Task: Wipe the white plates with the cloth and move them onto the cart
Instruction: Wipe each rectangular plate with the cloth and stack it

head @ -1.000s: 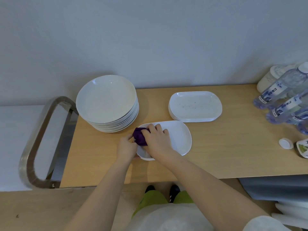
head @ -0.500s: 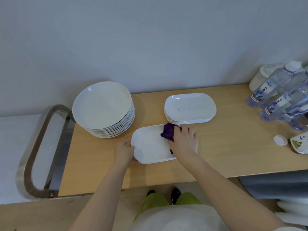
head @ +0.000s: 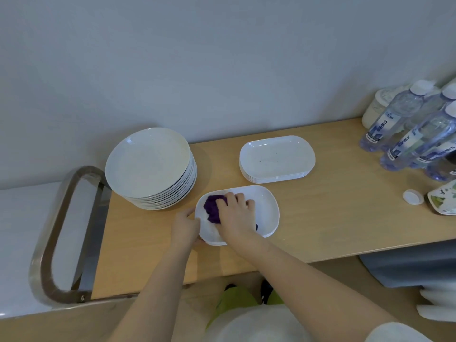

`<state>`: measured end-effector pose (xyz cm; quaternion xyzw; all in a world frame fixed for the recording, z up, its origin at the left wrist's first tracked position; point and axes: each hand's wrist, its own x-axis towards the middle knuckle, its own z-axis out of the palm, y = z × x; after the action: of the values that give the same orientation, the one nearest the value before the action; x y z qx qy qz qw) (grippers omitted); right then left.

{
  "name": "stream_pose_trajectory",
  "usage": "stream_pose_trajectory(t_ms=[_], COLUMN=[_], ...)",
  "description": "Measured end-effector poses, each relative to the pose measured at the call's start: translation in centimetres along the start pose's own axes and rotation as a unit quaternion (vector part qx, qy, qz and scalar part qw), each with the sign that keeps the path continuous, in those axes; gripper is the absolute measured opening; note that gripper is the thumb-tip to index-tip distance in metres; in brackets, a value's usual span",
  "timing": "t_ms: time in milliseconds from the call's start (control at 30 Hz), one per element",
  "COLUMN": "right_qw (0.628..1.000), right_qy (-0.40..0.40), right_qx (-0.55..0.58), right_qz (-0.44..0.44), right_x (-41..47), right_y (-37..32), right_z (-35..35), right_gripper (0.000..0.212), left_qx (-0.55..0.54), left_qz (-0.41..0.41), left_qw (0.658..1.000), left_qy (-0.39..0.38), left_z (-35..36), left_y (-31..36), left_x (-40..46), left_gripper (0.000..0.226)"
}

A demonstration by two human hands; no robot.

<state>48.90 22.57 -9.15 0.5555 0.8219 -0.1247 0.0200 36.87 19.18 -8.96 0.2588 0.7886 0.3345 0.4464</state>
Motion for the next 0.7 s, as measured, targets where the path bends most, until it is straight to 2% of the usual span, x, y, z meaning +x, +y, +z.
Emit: stream_pose_trajectory(t_ms=[167, 267, 567, 700], right_qw=[0.994, 0.992, 0.999, 0.994], right_qy=[0.017, 0.021, 0.043, 0.062], right_qx=[0.007, 0.006, -0.018, 0.050], right_qz=[-0.103, -0.125, 0.027, 0.077], right_x=[-2.0, -2.6, -2.9, -1.7], right_y=[-0.5, 1.1, 8.4, 8.4], right_z=[0.8, 0.9, -0.3, -1.0], right_gripper=[0.045, 0.047, 0.044, 0.048], left_qx=[-0.019, -0.001, 0.059, 0.060], left_qz=[-0.008, 0.004, 0.022, 0.023], left_qw=[1.000, 1.000, 0.998, 0.998], left_qy=[0.000, 0.002, 0.009, 0.014], left_z=[0.1, 0.2, 0.3, 0.3], left_y=[0.0, 0.0, 0.0, -0.2], left_x=[-0.2, -0.3, -0.5, -0.7], left_gripper=[0.046, 0.046, 0.047, 0.048])
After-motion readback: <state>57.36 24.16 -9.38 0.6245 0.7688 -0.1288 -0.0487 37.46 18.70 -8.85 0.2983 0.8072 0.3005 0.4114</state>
